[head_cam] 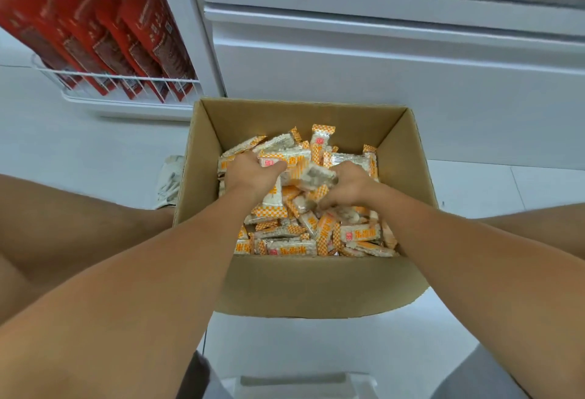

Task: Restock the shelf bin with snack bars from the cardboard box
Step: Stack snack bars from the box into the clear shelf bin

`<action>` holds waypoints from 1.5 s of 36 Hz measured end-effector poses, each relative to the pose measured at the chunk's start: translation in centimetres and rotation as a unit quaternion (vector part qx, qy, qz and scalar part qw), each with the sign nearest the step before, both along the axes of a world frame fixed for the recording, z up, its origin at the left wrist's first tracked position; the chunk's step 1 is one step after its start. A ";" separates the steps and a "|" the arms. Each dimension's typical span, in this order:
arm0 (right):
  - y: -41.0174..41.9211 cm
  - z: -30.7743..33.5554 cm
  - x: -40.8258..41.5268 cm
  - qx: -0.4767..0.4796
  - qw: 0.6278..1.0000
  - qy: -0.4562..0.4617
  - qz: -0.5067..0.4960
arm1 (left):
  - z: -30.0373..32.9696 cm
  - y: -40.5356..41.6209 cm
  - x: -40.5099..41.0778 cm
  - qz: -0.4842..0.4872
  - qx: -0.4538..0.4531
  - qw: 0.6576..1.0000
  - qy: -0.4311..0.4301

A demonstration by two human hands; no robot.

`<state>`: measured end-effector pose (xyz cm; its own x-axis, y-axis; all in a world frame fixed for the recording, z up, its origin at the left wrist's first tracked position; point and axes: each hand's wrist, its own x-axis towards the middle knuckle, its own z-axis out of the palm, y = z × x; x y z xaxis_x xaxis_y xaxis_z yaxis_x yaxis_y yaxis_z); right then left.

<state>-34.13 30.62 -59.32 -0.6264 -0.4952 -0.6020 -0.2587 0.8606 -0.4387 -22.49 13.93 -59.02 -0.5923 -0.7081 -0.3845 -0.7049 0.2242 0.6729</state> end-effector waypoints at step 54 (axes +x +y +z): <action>-4.5 6.8 2.9 0.044 0.978 -0.147 0.143 | -3.1 0.2 -1.8 0.132 0.445 0.880 0.095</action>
<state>-31.21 26.14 -52.50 -0.2627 -0.5625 -0.7840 -0.3685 0.8094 -0.4572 -24.34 14.16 -62.16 -0.5659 -0.2980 -0.7687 -0.5094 -0.6068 0.6102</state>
